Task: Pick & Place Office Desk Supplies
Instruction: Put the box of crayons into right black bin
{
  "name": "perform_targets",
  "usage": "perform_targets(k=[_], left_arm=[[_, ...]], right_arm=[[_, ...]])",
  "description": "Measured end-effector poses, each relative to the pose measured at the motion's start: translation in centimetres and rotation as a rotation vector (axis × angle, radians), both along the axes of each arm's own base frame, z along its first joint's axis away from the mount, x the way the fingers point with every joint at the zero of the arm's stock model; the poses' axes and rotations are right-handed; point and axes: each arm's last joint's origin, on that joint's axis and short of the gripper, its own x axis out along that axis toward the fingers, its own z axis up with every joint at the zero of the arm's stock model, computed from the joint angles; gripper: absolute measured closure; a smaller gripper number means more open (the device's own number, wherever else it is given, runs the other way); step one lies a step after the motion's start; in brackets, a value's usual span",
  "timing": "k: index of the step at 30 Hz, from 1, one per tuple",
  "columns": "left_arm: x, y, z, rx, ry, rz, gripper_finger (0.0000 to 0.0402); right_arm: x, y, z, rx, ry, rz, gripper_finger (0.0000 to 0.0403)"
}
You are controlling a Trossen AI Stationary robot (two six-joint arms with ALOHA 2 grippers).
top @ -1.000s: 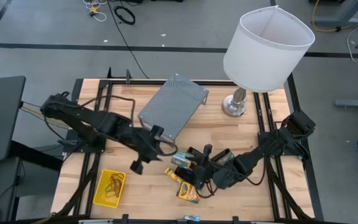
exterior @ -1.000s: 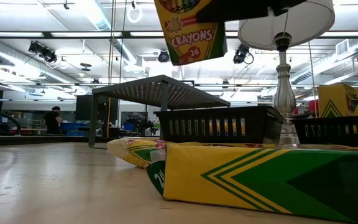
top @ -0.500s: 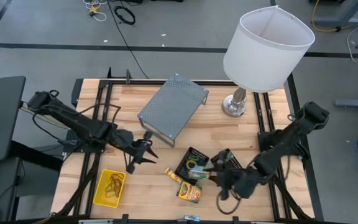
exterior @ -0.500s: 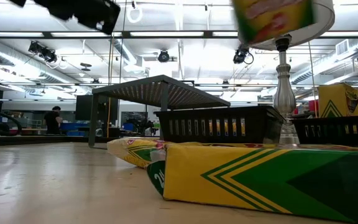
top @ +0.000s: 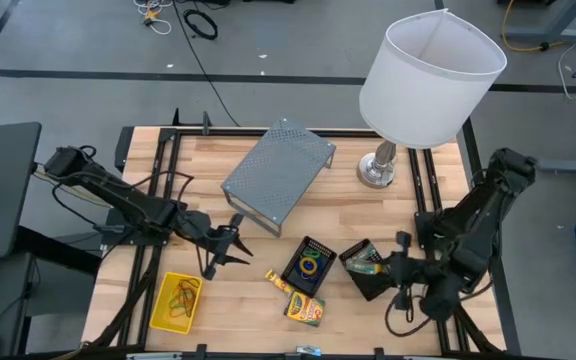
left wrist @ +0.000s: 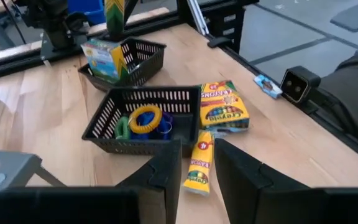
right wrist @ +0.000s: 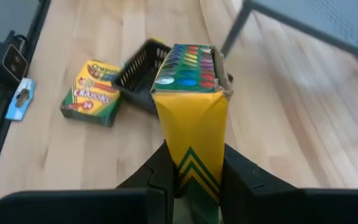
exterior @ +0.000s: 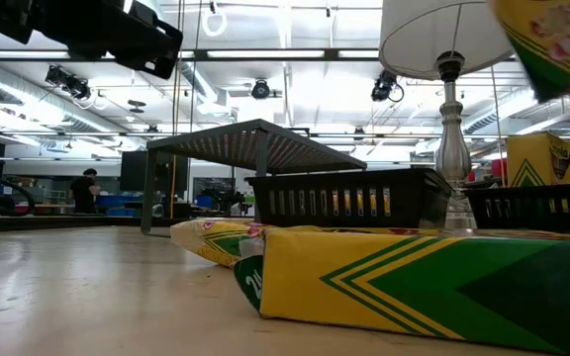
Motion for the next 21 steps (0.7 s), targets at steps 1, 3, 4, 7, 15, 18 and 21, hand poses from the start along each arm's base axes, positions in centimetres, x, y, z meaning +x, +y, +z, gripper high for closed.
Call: perform_targets(k=[1,3,4,7,15,18,21], left_arm=[[0.0,0.0,0.0,0.001,0.004,0.000,0.0298],[0.0,0.0,0.0,0.000,-0.001,-0.001,0.0298],[0.0,0.0,0.0,-0.001,-0.001,-0.002,0.0298],[0.0,0.0,0.0,0.000,0.001,-0.003,0.0298],[0.0,-0.1,0.1,-0.008,-0.006,-0.021,0.0298],[0.0,-0.1,0.1,-0.009,-0.013,-0.026,0.0298],[0.0,-0.1,0.1,-0.009,-0.015,-0.026,0.0298]], right_arm=[[-0.4,0.1,-0.1,0.008,0.001,-0.013,0.0323],[-1.3,0.3,-0.2,0.021,-0.005,-0.028,0.0323],[-1.7,0.5,-0.2,0.031,-0.017,-0.029,0.0323],[-2.9,0.9,-0.2,0.052,-0.043,-0.030,0.0323],[-5.2,1.3,-3.3,0.149,-0.140,-0.055,0.0323],[-5.7,1.1,-5.1,0.207,-0.212,-0.039,0.0323],[-6.0,0.4,-7.3,0.255,-0.248,-0.028,0.0324]])
